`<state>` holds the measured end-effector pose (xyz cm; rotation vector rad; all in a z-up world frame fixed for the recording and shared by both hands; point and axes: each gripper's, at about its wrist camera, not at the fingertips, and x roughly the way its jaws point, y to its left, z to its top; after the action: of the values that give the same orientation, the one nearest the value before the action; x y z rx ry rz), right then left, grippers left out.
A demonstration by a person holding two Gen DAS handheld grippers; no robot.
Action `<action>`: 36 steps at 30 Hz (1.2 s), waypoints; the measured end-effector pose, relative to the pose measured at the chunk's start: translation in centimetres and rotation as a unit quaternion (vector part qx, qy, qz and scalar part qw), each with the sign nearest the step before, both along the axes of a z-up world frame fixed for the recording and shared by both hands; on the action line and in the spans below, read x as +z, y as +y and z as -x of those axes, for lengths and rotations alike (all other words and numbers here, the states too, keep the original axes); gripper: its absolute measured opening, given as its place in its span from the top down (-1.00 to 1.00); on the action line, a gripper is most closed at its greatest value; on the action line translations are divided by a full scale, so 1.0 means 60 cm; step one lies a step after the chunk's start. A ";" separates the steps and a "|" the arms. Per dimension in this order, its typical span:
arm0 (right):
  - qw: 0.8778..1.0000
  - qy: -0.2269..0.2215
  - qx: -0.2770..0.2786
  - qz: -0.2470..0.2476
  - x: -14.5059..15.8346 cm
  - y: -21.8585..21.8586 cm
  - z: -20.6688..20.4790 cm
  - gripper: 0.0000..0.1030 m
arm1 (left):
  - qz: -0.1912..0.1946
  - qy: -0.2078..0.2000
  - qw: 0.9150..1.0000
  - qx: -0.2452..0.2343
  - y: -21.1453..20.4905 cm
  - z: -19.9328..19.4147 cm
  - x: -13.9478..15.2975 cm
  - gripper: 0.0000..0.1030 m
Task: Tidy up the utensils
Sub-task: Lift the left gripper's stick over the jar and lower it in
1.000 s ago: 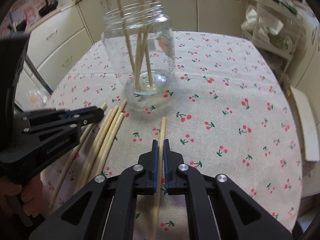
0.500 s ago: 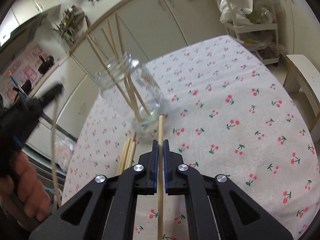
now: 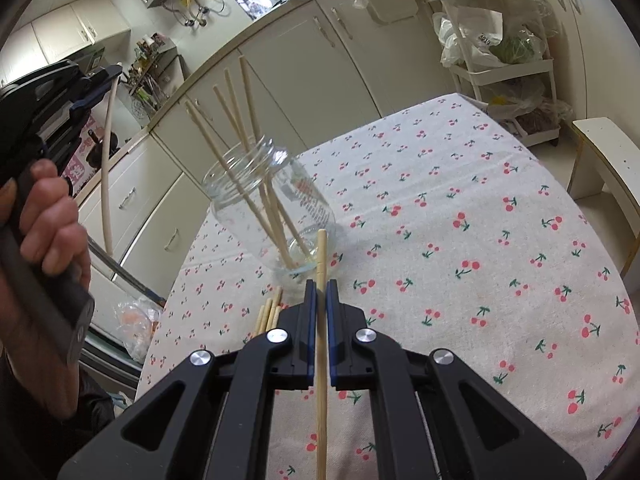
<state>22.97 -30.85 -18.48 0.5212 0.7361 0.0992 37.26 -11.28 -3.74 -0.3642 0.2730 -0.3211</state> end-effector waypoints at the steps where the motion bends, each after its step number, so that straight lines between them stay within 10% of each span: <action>1: 1.000 -0.001 -0.002 -0.002 -0.001 -0.003 -0.001 0.89 | 0.002 -0.002 1.000 0.001 -0.001 -0.003 0.002 0.90; 36: 0.999 0.008 -0.016 -0.040 -0.041 -0.032 -0.010 0.89 | -0.011 -0.017 0.999 0.048 -0.068 -0.078 -0.083 0.90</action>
<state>23.59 -32.78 -20.95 0.6105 0.7424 0.0958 41.91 -15.37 -8.73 -0.3482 0.2259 -0.2299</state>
